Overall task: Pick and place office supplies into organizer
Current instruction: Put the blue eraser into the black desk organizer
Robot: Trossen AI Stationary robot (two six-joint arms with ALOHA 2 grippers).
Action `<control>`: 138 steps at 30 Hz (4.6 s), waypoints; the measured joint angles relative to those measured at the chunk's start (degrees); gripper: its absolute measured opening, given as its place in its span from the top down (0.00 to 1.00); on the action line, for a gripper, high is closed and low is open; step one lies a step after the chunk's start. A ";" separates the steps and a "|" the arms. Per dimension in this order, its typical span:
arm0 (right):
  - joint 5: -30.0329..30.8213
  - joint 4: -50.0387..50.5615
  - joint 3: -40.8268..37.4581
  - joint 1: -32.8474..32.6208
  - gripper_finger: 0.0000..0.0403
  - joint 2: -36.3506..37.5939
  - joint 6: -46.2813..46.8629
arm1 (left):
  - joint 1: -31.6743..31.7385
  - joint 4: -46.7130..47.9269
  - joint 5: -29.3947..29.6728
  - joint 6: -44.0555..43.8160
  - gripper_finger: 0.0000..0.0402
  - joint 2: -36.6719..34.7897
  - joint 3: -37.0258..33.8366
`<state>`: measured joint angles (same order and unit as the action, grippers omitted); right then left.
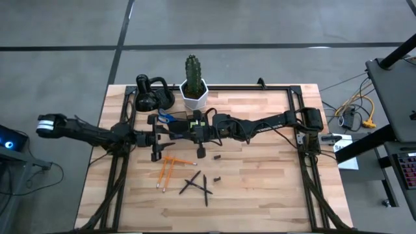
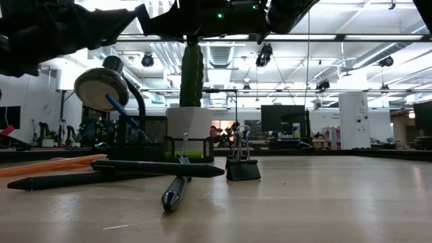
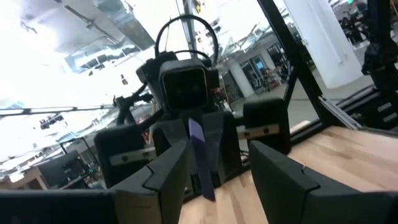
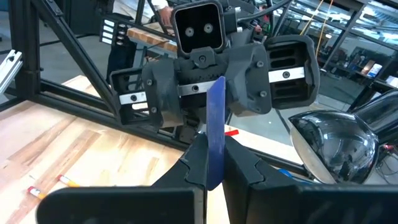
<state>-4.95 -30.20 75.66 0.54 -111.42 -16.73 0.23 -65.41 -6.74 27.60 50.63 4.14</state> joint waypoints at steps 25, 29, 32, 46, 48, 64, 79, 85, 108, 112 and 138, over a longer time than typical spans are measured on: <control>0.00 1.49 -0.02 0.00 0.97 0.00 -0.40 | 0.02 -7.76 0.13 -0.27 0.61 11.85 4.97; 0.02 1.49 -0.02 0.00 0.97 0.00 -0.49 | 0.02 -7.64 0.13 -0.29 0.61 11.74 4.83; 0.02 1.48 -0.02 0.00 0.97 0.00 -1.23 | 0.01 -7.54 0.52 -0.35 0.61 11.78 4.81; 0.37 1.51 -0.02 0.00 0.97 0.00 -1.53 | -0.01 -7.71 7.06 -0.42 0.62 11.56 4.00; 0.44 1.51 -0.02 0.00 0.97 0.00 -1.53 | -0.01 -7.69 7.02 -0.42 0.65 11.58 3.96; 0.77 1.40 0.68 0.07 0.97 0.00 -4.50 | -0.05 -7.43 6.56 -0.25 0.97 11.54 3.91; 4.85 4.81 0.83 -0.15 0.83 0.62 -4.51 | 0.05 -6.59 7.51 -1.77 0.98 11.18 3.85; 6.33 7.32 0.85 -0.04 0.79 0.71 -4.50 | 0.04 -6.79 7.39 -1.76 0.99 11.10 3.85; 16.06 21.38 -13.18 -0.20 0.87 8.25 10.42 | 0.02 5.91 10.84 -6.96 0.99 7.72 3.85; 20.65 12.82 -20.08 -0.20 0.87 10.90 9.42 | 0.02 7.94 11.82 -9.36 0.99 7.49 3.92; 20.99 -18.16 -40.52 -0.15 0.88 19.52 1.07 | -4.70 32.39 33.69 -18.07 0.98 8.36 11.66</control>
<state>16.04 -48.36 35.14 0.39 -91.90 -15.66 -4.47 -33.02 26.95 9.52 58.99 15.81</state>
